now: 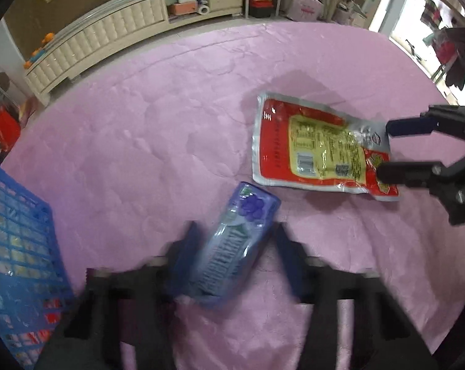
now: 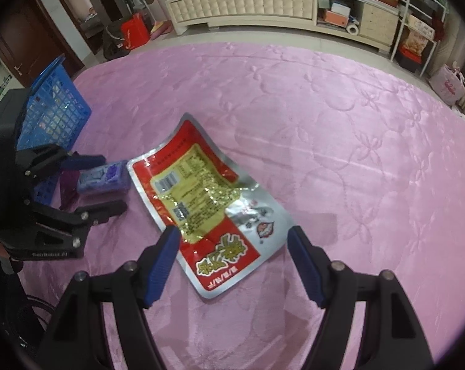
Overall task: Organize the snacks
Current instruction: 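Grasp the blue Doublemint tube with the left tool, then grasp the red-and-yellow sauce packet with the right tool while the left tool holds the tube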
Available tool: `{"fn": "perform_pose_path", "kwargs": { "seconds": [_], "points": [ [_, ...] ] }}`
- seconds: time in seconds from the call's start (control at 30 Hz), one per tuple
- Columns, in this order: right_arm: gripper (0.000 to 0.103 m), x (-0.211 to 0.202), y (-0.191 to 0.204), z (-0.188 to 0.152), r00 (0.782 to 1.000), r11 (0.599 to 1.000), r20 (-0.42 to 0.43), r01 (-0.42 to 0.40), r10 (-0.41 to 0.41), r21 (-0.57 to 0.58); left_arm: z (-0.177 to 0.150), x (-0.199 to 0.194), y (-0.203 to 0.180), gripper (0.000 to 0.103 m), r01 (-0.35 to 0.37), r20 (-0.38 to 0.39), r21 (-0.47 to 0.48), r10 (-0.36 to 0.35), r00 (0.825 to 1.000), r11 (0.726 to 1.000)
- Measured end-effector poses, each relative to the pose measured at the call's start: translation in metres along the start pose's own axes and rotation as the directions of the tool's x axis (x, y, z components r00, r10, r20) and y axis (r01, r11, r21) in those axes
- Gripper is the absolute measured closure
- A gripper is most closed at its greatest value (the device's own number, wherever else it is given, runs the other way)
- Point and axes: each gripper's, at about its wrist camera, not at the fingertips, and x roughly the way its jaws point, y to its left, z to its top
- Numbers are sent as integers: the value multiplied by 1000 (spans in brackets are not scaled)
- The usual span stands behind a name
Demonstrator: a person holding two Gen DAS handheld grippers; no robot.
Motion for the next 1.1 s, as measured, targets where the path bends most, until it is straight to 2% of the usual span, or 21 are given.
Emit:
{"fn": "perform_pose_path", "kwargs": {
  "seconds": [0.1, 0.13, 0.23, 0.57, 0.7, 0.87, 1.1],
  "points": [
    [24, 0, 3, 7, 1000, 999, 4, 6, -5, -51, -2, -2, -5, 72, -13, -14, -13, 13, 1000, 1000],
    [20, 3, 3, 11, 1000, 997, -12, 1, -2, -71, -4, -3, -7, 73, -17, -16, -17, 17, 1000, 1000],
    [20, 8, 9, 20, 999, 990, -41, -10, 4, -142, -8, -5, -10, 73, -13, -19, -43, 12, 1000, 999],
    [18, 31, 31, 36, 993, 929, -115, -58, 17, -366, -23, -9, -17, 73, 4, -11, -121, -5, 1000, 993],
    [17, 38, 34, 45, 990, 915, -134, -87, 36, -394, -25, -5, -6, 73, 10, -4, -159, -10, 1000, 987],
    [17, 44, 48, 52, 990, 881, -143, -77, 11, -467, -20, 0, 4, 74, 4, 4, -174, -3, 1000, 985],
    [16, 55, 65, 50, 986, 807, -162, -56, -50, -588, -23, -6, -2, 74, 7, 10, -186, -5, 1000, 983]
  ]
}}
